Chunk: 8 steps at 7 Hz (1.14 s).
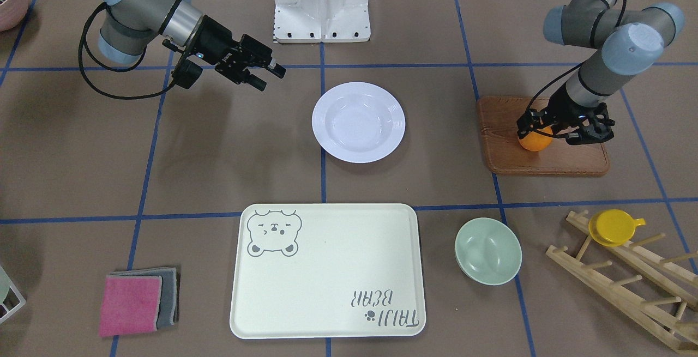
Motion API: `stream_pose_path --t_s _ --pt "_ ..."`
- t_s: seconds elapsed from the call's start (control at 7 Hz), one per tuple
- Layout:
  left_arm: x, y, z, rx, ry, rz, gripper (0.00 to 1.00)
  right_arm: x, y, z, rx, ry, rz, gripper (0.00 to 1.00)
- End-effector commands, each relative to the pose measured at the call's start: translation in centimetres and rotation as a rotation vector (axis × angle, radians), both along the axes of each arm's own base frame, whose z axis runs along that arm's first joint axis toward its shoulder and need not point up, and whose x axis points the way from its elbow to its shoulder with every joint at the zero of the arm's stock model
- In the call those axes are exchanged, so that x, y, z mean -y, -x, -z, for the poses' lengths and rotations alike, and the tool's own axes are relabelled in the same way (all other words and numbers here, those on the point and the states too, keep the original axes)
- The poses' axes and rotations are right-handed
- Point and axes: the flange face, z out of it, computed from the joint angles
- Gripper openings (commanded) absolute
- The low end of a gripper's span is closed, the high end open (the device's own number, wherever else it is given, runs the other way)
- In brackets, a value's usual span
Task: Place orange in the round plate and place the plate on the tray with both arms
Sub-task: 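Close the left gripper around the orange on the wooden board, then carry the orange over the plate with the left gripper while the right approaches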
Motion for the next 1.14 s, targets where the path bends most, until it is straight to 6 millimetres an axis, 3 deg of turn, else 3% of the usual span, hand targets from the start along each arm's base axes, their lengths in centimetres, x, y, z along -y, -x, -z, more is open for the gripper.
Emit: stream_pose_path --t_s 0.0,0.14,0.29,0.43,0.71,1.0 --pt "1.8 -1.6 3.6 -0.008 0.005 0.002 0.61 0.4 0.9 2.0 0.037 -0.008 -0.054 1.0" --pt "3.3 -2.9 9.2 -0.002 0.017 0.009 0.61 1.0 1.8 2.2 0.036 -0.004 -0.088 1.0" --pt "4.5 -4.6 15.1 -0.011 0.066 0.056 0.61 2.3 3.9 2.7 0.033 0.0 -0.121 1.0" --pt "3.3 -8.3 18.7 -0.039 0.102 0.063 0.61 3.5 5.9 3.9 0.038 0.004 -0.159 1.0" --pt "0.6 -14.5 23.8 -0.056 0.117 0.107 0.63 4.3 7.3 1.8 -0.013 0.012 -0.169 1.0" --pt "-2.2 -18.7 26.6 -0.076 0.141 0.098 0.64 4.8 8.5 0.1 -0.057 0.005 -0.169 1.0"
